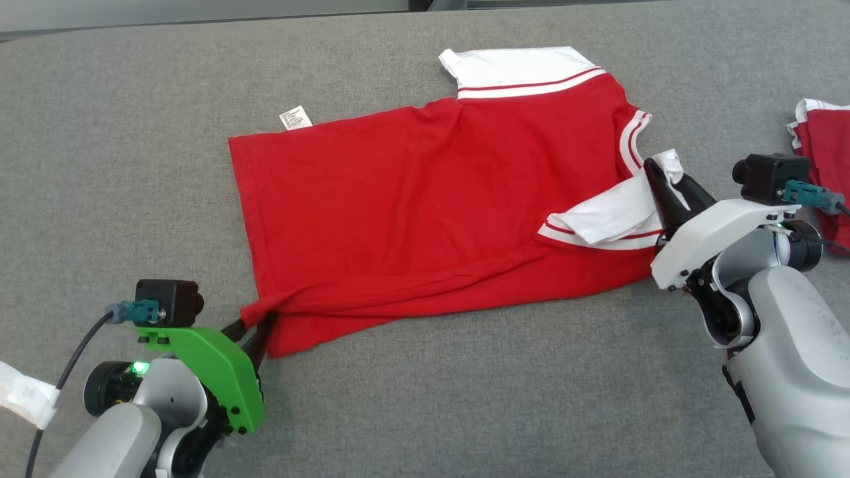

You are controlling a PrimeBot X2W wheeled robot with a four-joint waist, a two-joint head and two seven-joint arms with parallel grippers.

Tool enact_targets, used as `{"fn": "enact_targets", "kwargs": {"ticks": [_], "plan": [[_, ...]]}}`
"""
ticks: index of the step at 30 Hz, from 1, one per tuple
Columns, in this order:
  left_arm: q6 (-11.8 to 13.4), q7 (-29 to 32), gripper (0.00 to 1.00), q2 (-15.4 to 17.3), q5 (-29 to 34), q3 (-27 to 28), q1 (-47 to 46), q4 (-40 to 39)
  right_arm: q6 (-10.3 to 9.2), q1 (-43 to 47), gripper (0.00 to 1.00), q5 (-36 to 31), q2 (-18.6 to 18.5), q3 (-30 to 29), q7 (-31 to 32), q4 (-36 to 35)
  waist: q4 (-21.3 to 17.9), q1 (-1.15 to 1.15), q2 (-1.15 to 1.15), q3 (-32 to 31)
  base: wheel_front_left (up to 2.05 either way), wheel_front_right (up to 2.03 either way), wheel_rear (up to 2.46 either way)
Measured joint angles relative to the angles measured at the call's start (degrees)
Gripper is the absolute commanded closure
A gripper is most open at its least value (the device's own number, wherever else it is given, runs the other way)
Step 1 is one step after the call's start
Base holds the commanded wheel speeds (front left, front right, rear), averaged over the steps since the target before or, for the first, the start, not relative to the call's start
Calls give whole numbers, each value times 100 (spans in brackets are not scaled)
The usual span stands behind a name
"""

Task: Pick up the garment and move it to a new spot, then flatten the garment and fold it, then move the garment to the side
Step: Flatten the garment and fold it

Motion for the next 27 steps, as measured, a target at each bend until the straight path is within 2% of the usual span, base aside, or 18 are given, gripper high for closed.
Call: {"fn": "enact_targets", "kwargs": {"ticks": [2,6,11,14,18,22,26,27], "plan": [[-73,-60,0,14,-1,30,-68,156,0,-85,0,-3,-20,125,-250,136,-29,0,0,-16,0,0,0],[-69,-294,0,76,-34,156,92,-19,0,-60,0,3,-221,133,-514,78,-80,0,0,-45,0,0,0],[212,-920,0,144,-41,426,901,-553,0,521,0,-311,-691,-75,-965,-299,-132,0,0,-148,0,0,0],[376,-1522,0,-29,53,544,1273,-762,0,973,0,-754,-802,-315,-1372,-539,-143,0,0,-247,0,0,0],[332,-2347,0,-432,233,495,1599,-740,0,1593,0,-1229,-524,-599,-1853,-812,-144,0,0,-427,0,0,0],[232,-3170,0,-778,464,408,1694,-212,0,2160,0,-1897,-176,-922,-1969,-960,-136,0,0,-626,0,0,0],[55,-3552,0,-1056,691,372,1691,456,0,2553,0,-2348,294,-1210,-1983,-1407,-119,0,0,-794,0,0,0],[-43,-3609,0,-1226,714,419,1666,719,0,2808,0,-2502,489,-1271,-1983,-1468,-111,0,0,-870,0,0,0]]}}
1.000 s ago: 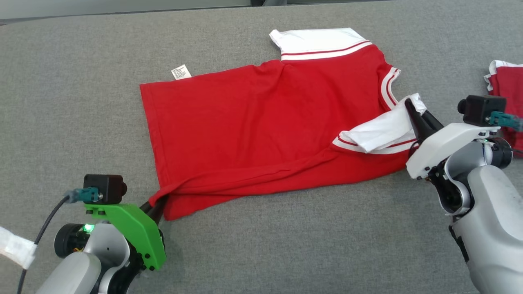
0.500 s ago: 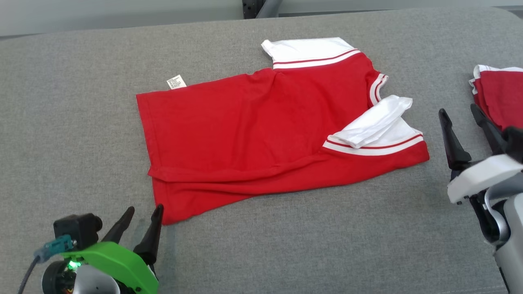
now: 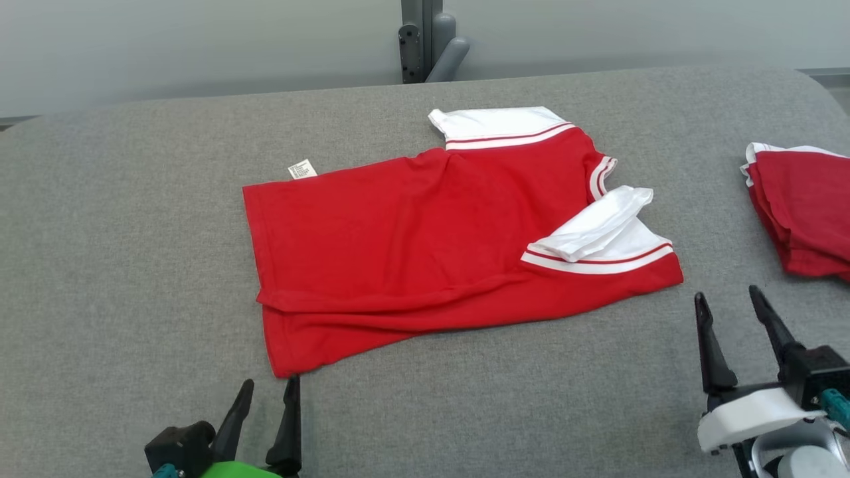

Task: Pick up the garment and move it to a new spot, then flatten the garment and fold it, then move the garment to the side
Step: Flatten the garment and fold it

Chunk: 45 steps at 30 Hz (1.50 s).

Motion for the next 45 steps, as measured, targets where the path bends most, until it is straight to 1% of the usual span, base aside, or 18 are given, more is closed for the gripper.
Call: {"fn": "enact_targets", "kwargs": {"ticks": [3,5,7,17,21,26,30,40,45], "plan": [[-137,-47,0,-187,87,73,-42,348,0,191,0,-76,169,-107,0,8,15,0,0,-90,0,0,0],[-229,-59,0,-225,259,92,-69,555,0,241,0,-118,216,-126,0,36,26,0,0,-131,0,0,0],[-302,-65,0,-319,303,174,-134,706,0,256,0,-121,259,-143,0,66,34,0,0,-153,0,0,0],[-581,-67,0,-575,680,605,-327,1016,0,35,0,-167,242,-275,0,111,24,0,0,-209,0,0,0],[-662,-73,0,-694,765,694,-413,1113,0,-159,0,-167,203,-270,-1,268,15,0,0,-170,0,0,0],[-776,22,0,-788,769,581,-761,1592,0,-649,0,-233,44,-134,-1,903,32,0,0,-20,0,0,0],[-817,136,0,-846,767,537,-1116,1956,0,-1171,0,-301,-66,-26,0,1526,58,0,0,149,0,0,0],[-944,322,0,-917,746,432,-1767,2599,0,-2174,0,-414,-118,190,0,3103,179,0,0,591,0,0,0],[-1091,460,0,-960,693,341,-1907,2767,0,-2427,0,-381,-119,199,-9,3666,261,0,0,705,0,0,0]]}}
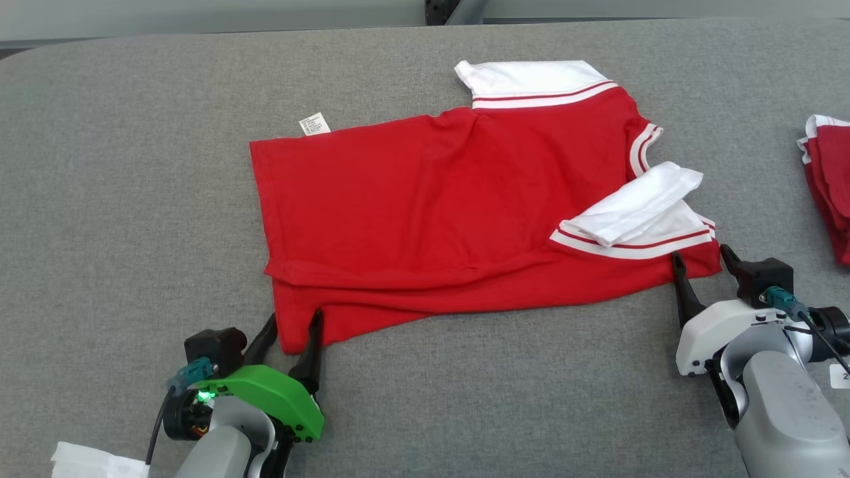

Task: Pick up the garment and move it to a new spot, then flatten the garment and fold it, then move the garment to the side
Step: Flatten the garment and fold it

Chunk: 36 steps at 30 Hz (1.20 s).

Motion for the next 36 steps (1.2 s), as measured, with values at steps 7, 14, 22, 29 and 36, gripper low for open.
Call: {"fn": "enact_targets", "kwargs": {"ticks": [7,14,22,29,36], "plan": [[-291,209,100,-35,-215,-162,-111,138,7,-180,100,368,11,267,-19,432,23,0,0,-11,0,0,0],[-419,851,100,433,-626,-333,150,-498,10,-181,100,1194,-303,773,-10,505,-9,0,0,-157,0,0,0],[-447,1903,100,1533,-1354,-392,1200,-2483,12,341,100,2848,-1049,1615,692,-301,-49,0,0,-331,0,0,0],[-389,2420,100,2161,-2015,-182,2081,-3823,11,1428,100,3988,-1811,1949,1658,-1864,-60,0,0,-266,0,0,0],[-160,2427,0,2151,-2143,-188,2406,-3927,11,1796,0,3974,-1942,1837,2065,-2392,-123,0,0,-134,0,0,0]]}}
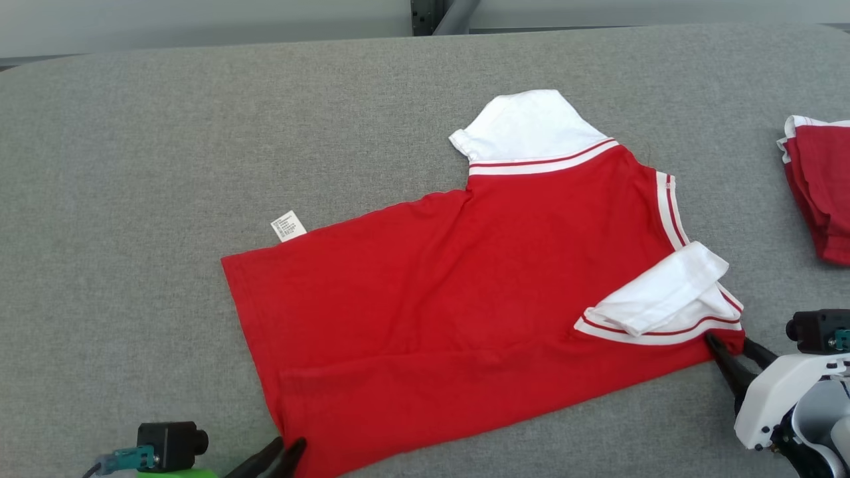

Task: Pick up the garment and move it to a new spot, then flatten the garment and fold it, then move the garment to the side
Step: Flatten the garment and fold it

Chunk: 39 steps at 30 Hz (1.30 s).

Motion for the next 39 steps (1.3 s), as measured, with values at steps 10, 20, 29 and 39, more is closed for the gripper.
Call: {"fn": "enact_targets", "kwargs": {"ticks": [10,20,29,39], "plan": [[721,-339,0,-54,791,182,-601,-230,-8,-1228,0,-838,-231,-742,594,-855,208,0,0,354,0,0,0],[439,-333,0,-1037,1278,-313,-2964,1321,-11,-3563,0,-1681,204,-382,1395,113,825,1,0,1026,0,0,0],[4,-502,0,-1684,1338,-670,-4031,2604,-8,-4765,0,-2038,414,99,1517,1479,1473,1,0,1549,0,0,0],[-260,-372,100,-1736,959,-993,-4383,3059,-33,-5023,100,-1322,299,870,1586,1784,1676,0,0,1691,0,0,0]]}}
